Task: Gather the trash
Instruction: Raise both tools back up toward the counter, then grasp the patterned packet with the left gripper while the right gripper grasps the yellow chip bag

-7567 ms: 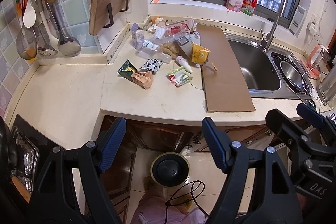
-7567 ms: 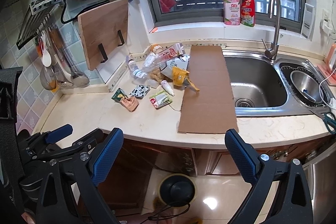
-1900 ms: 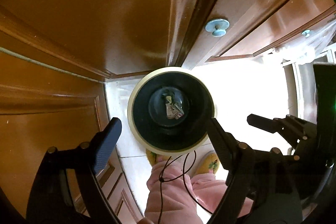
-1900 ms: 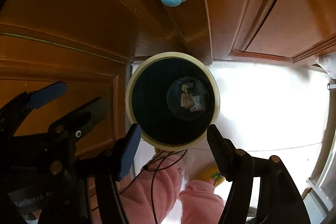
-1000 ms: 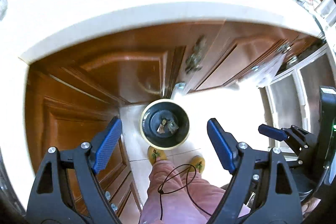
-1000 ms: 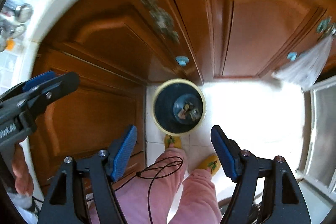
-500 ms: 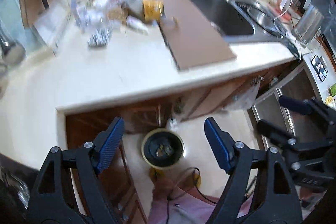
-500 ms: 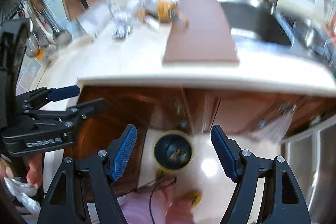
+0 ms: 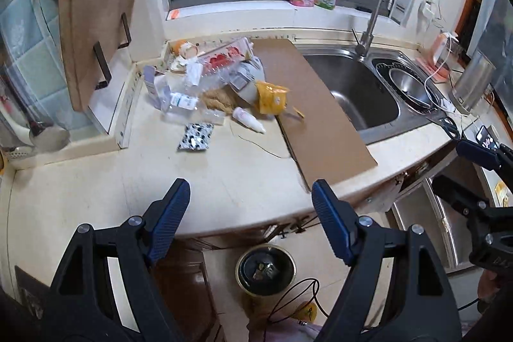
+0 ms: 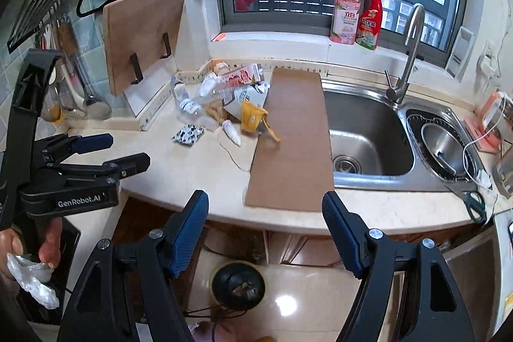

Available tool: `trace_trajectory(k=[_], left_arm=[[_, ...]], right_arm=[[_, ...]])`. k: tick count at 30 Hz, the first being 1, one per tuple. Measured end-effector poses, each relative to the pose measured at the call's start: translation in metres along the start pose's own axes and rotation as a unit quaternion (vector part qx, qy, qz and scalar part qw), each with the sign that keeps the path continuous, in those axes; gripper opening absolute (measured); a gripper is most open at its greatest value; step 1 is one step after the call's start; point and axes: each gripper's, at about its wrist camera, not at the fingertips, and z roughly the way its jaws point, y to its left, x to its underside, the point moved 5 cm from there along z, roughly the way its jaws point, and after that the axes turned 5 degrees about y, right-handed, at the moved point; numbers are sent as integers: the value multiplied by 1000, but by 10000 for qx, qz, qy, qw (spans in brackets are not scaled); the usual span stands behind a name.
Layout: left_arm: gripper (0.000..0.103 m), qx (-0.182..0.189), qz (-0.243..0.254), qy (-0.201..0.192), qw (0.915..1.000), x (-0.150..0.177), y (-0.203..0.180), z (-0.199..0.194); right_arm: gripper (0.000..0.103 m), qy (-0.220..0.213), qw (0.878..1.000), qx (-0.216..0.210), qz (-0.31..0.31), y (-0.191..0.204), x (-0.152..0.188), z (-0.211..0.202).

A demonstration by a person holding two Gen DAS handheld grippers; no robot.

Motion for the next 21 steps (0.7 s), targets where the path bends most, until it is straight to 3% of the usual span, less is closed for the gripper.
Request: trace_trajectory(k=[4, 13, 21], left_arm=[[76, 49, -19, 101, 9999, -9, 18, 17], [76, -180, 14, 145, 9997, -32, 57, 70], [76, -225, -34, 210, 9995, -50, 84, 112]], right_arm=[[75, -59, 9999, 103, -15, 11, -21, 11], [75, -110, 9987, -139, 475, 18, -57, 76], [74, 272, 9916, -450, 1181, -7, -68, 157]])
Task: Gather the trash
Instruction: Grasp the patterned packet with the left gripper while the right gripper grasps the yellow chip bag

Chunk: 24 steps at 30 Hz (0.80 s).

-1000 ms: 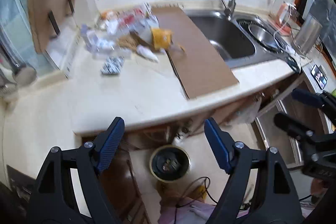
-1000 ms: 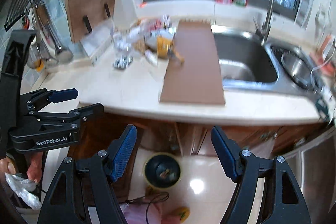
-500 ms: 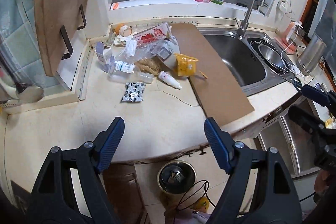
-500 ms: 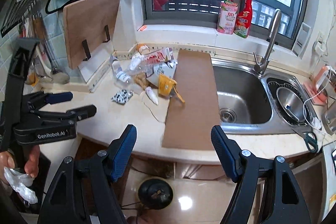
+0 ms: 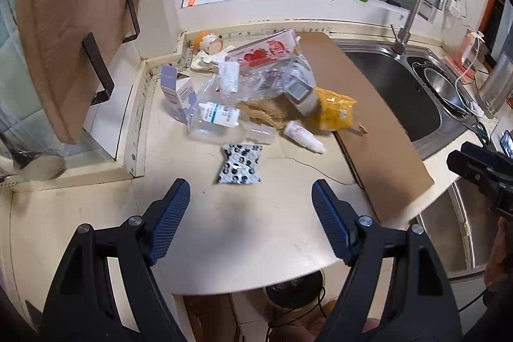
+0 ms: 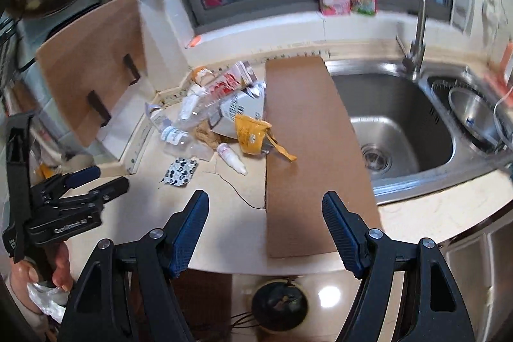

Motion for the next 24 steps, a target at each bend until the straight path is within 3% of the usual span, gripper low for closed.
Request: trace_trajectory(k=[6, 16, 24], left_arm=[[76, -10, -181, 116, 9998, -12, 13, 31], [76, 61, -664, 349, 9972, -28, 17, 77], [76, -21, -1193, 478, 9917, -23, 27, 97]], right_arm=[[74, 191, 9998, -88, -1, -10, -17, 50], [74, 568, 9944, -515, -729, 9, -74, 144], [74, 882, 9843, -809, -1297, 28, -98, 230]])
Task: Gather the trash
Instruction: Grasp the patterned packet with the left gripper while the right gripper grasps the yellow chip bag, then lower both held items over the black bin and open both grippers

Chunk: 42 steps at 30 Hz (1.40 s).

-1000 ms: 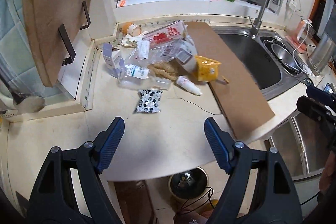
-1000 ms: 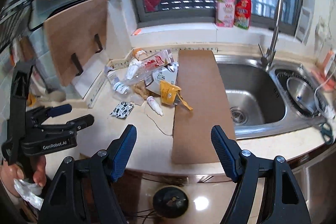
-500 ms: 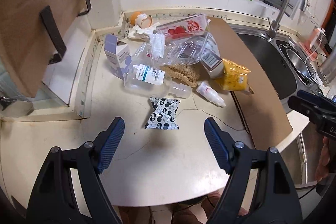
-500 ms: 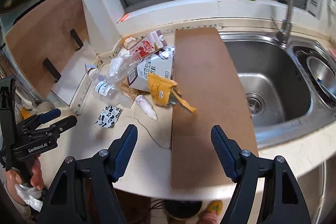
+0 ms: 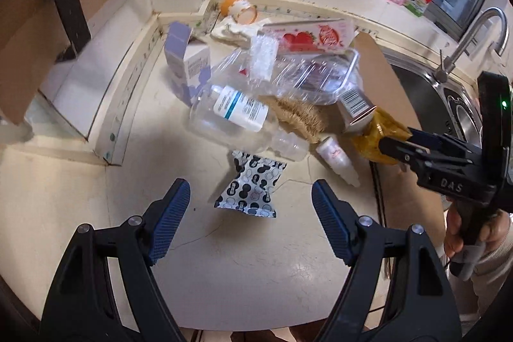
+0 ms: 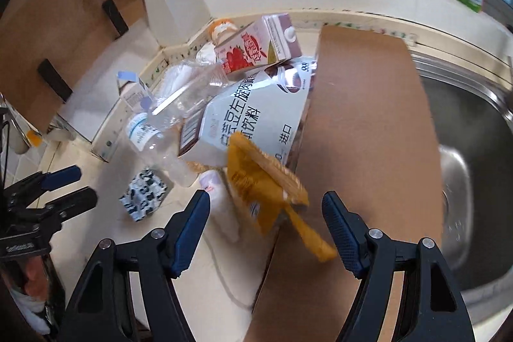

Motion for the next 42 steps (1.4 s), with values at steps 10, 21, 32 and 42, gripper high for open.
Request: trace_trajectory(k=[10, 21, 32, 42], left_arm=[[76, -300, 15, 495, 9983, 5, -6, 54], [47, -600, 307, 836, 9942, 6, -8, 91], [40, -576, 542, 787, 9938, 12, -19, 85], [36, -433, 614, 665, 9949, 17, -19, 62]], right_arm=[[30, 0, 9987, -509, -50, -14, -4, 27], [24, -61, 9972, -750, -51, -14, 21, -2], [8, 82, 9976, -683, 98, -1, 56, -17], [3, -145, 9982, -521, 271, 17, 78, -51]])
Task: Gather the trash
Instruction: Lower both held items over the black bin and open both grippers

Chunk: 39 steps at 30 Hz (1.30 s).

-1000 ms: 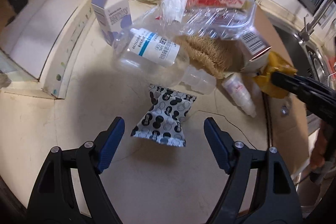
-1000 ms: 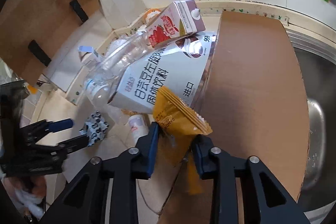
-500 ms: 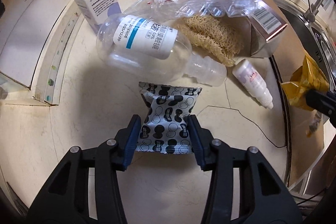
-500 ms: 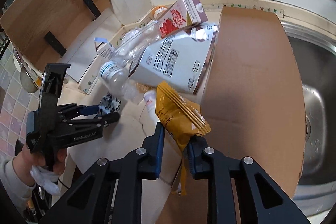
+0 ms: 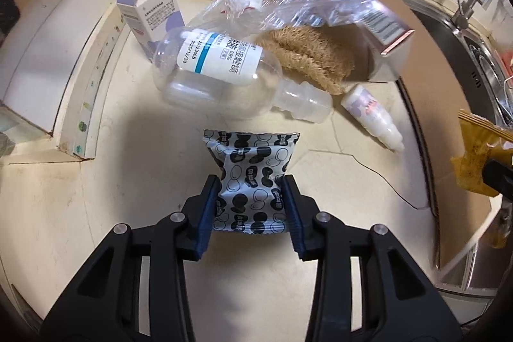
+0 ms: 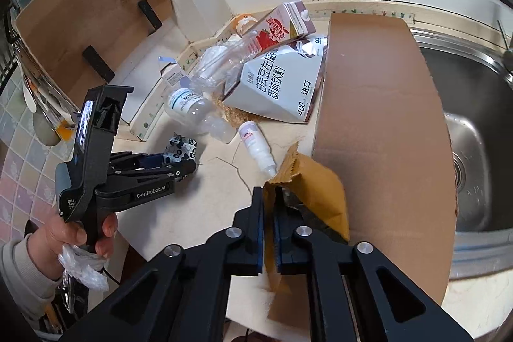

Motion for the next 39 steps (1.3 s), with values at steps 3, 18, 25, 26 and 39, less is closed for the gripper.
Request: trace_trajectory(k=[3, 18, 25, 26, 39], left_arm=[[35, 33, 115, -61, 9999, 7, -4, -16], [35, 668, 794, -376, 9939, 74, -17, -99], [35, 944, 962, -396, 9901, 112, -24, -123], [35, 954, 973, -399, 9899, 118, -25, -126], [34, 963, 791, -350, 9916, 189, -59, -153]], right_arm=[[3, -93, 9999, 35, 75, 6, 6, -10], [2, -446, 9977, 191, 467, 59, 63, -54], [2, -448, 9975, 304, 454, 84, 108, -75], [2, -437, 9975, 311, 457, 86, 114, -78], [2, -165, 9995, 115, 223, 93, 198, -109]])
